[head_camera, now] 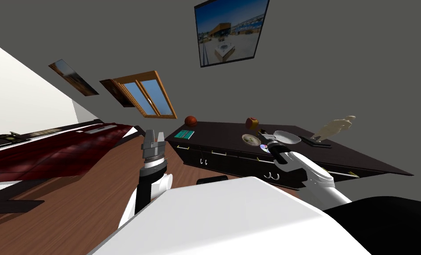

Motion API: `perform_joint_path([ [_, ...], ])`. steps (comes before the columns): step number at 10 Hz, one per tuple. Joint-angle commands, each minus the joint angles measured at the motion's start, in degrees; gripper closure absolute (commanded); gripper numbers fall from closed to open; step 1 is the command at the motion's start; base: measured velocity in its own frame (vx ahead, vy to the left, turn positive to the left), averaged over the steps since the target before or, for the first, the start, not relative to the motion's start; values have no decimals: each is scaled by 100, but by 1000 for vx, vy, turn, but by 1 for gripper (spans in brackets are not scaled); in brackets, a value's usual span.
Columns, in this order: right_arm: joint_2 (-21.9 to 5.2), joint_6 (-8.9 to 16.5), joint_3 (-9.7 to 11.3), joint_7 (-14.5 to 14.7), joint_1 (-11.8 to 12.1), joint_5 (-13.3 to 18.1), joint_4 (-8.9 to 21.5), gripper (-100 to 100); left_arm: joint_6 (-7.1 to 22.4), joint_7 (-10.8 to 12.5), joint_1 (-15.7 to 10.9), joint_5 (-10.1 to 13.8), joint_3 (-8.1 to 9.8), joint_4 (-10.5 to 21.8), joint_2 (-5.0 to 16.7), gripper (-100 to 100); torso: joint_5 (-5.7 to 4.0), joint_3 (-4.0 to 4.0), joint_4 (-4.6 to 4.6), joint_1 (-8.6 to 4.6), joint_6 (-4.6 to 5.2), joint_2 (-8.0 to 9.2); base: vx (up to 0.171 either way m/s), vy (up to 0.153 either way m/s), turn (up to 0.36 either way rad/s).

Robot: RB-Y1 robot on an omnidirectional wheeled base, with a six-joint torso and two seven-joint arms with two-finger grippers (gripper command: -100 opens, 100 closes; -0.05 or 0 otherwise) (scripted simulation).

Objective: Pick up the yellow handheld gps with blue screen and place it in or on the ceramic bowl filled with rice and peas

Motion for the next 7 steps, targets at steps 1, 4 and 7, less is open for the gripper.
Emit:
perform_joint_path([
  [1,0,0,0,0,0,0,0,100,0,0,0,0,0,0,0,0,0,0,0,0,0,0,66,91,14],
  [4,-6,-20,-2,-14,-14,-3,-14,-100,0,0,-1,0,1,0,2,0,-23,28,9,-87,13,52,6,10,1],
  [7,-6,-25,4,-13,-17,-2,-18,0,0,0,-1,0,2,1,2,0,-25,37,13,-101,22,65,1,1,4],
])
